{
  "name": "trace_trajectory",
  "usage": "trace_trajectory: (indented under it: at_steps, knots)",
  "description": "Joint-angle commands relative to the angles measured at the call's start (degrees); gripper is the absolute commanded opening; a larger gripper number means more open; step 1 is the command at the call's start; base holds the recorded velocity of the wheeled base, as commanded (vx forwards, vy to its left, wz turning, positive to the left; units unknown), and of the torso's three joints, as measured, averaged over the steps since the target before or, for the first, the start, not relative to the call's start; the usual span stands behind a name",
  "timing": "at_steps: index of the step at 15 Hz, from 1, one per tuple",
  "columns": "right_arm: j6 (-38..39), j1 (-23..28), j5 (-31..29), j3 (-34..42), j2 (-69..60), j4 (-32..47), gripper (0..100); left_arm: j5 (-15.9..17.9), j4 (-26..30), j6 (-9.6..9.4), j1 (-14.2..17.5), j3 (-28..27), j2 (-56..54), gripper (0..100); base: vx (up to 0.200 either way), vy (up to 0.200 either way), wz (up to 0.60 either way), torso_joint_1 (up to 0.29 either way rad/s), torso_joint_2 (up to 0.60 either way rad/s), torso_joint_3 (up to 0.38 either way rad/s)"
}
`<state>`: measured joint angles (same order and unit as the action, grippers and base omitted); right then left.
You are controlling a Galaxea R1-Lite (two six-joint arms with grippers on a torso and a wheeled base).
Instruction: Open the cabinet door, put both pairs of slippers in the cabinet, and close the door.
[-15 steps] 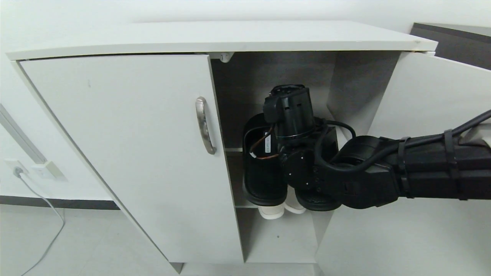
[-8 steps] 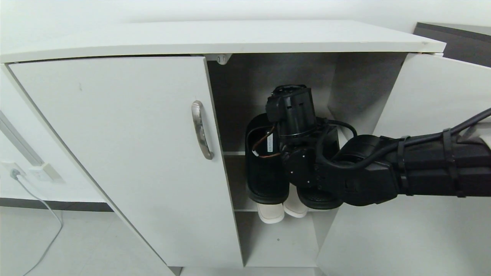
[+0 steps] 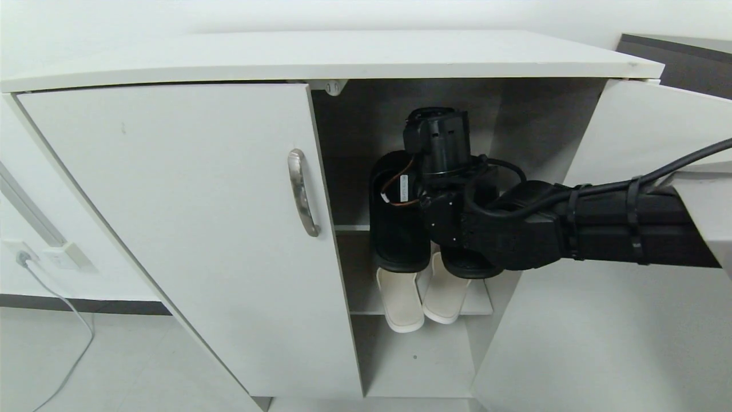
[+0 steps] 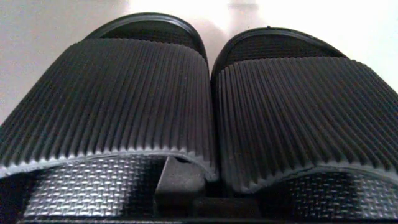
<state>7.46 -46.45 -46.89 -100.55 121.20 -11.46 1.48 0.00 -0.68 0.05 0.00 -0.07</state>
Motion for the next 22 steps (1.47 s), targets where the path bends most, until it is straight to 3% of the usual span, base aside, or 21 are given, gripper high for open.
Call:
trace_trajectory:
  at_steps: [1, 5, 22]
  knots:
    - [-0.8, 1.6, 0.7, -4.4, 3.0, 1.3, 0, 0.0, 0.0, -0.02, 0.0, 0.0, 0.1, 0, 0.000, 0.000, 0.00, 0.000, 0.00, 0.000]
    - [-0.3, 3.6, 1.5, -14.0, 6.4, 9.1, 0, 0.0, 0.0, -0.02, 0.0, 0.0, 0.1, 0, 0.000, 0.000, 0.00, 0.000, 0.00, 0.000]
    - [-0.1, 4.3, 2.7, -14.0, 5.6, 9.4, 0, 0.0, 0.0, 0.07, 0.0, 0.0, 0.1, 0, 0.000, 0.000, 0.00, 0.000, 0.00, 0.000]
